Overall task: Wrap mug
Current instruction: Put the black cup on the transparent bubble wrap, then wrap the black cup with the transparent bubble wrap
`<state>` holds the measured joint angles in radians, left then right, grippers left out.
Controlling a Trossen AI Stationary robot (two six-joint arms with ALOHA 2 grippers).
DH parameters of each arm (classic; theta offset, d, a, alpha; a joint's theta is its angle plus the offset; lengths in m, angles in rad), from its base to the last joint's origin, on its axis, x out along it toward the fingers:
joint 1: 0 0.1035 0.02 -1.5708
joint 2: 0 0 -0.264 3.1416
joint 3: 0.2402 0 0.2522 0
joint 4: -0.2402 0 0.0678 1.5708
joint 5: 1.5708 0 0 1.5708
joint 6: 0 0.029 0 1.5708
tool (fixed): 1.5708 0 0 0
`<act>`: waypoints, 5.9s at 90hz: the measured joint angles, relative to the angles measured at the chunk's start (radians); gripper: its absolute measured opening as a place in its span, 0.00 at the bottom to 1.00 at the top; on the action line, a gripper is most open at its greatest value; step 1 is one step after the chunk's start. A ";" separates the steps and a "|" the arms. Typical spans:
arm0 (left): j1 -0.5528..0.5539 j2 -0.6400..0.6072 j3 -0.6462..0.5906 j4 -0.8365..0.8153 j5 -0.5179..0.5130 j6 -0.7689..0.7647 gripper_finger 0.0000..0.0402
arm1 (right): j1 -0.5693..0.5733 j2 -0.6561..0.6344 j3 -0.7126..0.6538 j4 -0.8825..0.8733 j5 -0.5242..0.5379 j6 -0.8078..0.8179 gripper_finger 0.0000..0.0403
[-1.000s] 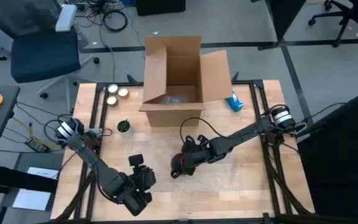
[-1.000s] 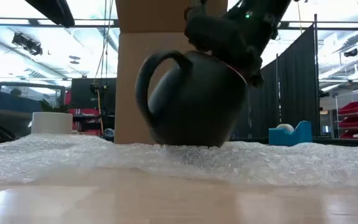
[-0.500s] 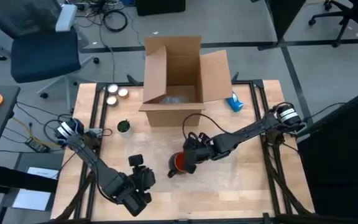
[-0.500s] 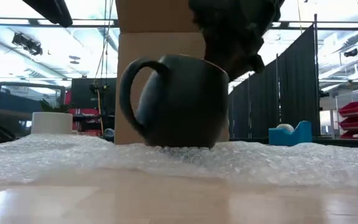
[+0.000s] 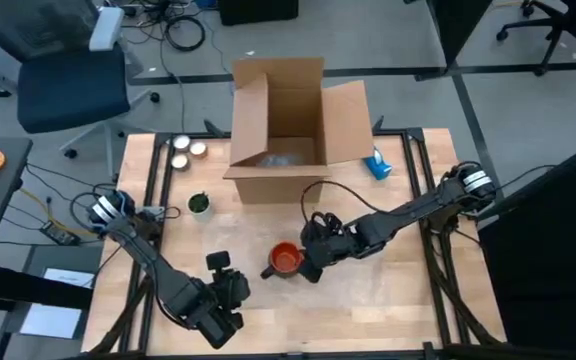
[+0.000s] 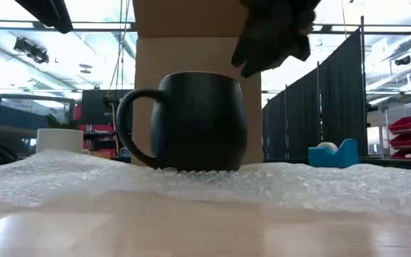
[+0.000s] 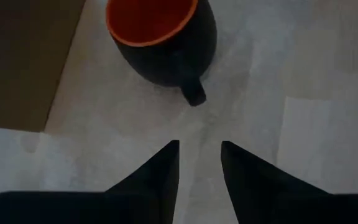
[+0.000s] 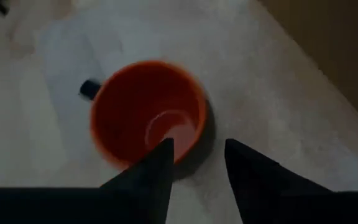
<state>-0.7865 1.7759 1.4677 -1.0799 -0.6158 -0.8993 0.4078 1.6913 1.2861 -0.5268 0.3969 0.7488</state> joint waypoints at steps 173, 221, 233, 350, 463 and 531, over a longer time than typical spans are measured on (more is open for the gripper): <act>0.137 0.097 -0.393 0.791 -0.291 0.152 0.11 | 0.365 0.004 -0.001 -0.436 -0.045 0.610 0.30; 0.214 0.090 -0.250 0.719 -0.232 0.607 0.11 | 0.384 0.007 -0.001 -0.332 -0.046 0.571 0.30; 0.275 0.080 -0.248 0.689 -0.076 0.651 0.11 | 0.404 0.012 -0.009 -0.263 -0.024 0.547 0.30; 0.335 -0.089 -0.579 1.030 0.202 0.573 0.20 | 0.375 0.227 -0.032 -0.410 -0.296 0.496 0.30; 0.272 -0.167 -0.371 0.643 0.043 0.581 0.21 | 0.401 0.042 -0.032 -0.525 -0.367 0.690 0.30; 0.032 -0.175 -0.219 0.490 0.062 0.459 0.21 | 0.443 0.043 -0.205 -0.317 -0.568 0.740 0.31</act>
<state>-0.7541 1.6013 1.2484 -0.5899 -0.5537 -0.4407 0.8505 1.7348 1.0814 -0.8434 -0.1711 1.4887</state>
